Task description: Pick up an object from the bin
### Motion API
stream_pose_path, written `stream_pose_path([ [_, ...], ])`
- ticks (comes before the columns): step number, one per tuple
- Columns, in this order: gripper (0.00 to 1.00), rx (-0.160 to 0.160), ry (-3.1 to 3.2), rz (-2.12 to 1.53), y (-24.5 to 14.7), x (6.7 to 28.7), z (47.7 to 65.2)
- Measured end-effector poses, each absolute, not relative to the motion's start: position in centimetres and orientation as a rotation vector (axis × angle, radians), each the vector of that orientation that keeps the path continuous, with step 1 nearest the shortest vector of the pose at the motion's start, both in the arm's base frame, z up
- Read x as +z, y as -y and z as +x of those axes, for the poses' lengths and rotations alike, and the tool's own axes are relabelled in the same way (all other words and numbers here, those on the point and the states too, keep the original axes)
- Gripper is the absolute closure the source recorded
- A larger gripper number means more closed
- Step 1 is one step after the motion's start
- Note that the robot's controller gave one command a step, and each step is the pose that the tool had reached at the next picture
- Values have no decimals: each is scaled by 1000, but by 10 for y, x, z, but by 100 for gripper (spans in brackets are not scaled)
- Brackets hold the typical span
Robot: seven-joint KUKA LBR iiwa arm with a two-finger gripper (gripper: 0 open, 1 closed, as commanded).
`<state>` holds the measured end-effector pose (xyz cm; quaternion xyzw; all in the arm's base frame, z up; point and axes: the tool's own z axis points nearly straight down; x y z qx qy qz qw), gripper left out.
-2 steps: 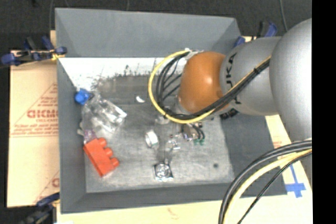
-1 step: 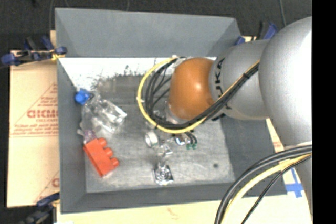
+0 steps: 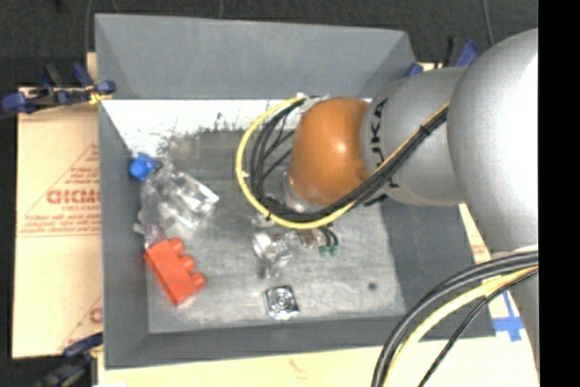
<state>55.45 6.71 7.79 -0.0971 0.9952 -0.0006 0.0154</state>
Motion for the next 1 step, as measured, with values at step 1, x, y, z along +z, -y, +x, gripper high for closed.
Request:
stream_pose_path([
  [1, 100, -5, -3111, -327, -42, 237, 581],
])
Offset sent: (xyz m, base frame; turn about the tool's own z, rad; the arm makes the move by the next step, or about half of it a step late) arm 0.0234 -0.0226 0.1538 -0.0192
